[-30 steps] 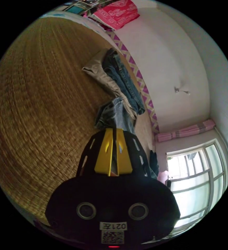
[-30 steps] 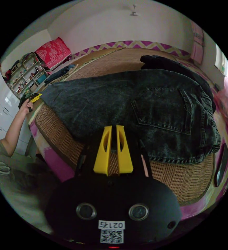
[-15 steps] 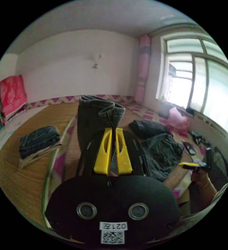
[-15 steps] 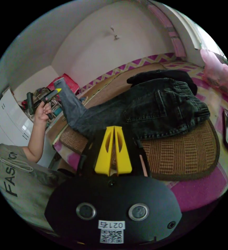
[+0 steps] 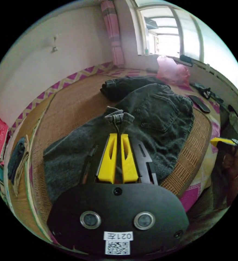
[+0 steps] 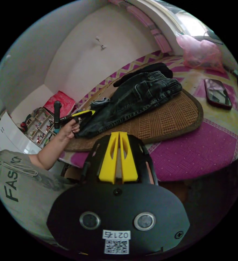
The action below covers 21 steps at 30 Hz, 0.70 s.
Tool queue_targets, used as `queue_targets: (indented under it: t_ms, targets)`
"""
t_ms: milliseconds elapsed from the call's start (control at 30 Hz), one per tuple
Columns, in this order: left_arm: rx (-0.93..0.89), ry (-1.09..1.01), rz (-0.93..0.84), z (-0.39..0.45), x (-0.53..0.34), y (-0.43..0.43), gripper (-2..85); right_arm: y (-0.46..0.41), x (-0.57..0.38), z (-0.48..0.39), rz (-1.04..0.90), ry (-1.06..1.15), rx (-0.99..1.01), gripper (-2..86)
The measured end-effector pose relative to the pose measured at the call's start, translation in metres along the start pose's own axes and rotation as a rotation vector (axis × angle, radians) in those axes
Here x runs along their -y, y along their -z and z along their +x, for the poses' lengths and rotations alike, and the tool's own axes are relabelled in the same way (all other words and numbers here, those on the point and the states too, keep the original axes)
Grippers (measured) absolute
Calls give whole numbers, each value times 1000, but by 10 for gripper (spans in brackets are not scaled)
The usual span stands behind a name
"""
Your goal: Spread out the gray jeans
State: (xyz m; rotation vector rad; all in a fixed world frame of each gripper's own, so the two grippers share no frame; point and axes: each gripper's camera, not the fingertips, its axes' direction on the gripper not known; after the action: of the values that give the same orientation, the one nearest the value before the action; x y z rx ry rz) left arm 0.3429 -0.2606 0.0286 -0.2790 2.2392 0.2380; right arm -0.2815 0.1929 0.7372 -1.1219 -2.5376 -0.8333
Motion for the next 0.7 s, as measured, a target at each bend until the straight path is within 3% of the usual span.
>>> queue_targets:
  t_ms: [167, 367, 700]
  targets:
    - [-3, -6, -9, 20, 13, -10, 20, 10, 17, 22, 68, -148, -65, 79]
    - [-321, -82, 43, 23, 5, 0, 37, 27, 45, 73, 211, -418, -151, 137]
    - [-417, 51, 91, -22, -48, 22, -7, -2, 102, 118, 249, -699, 52, 119]
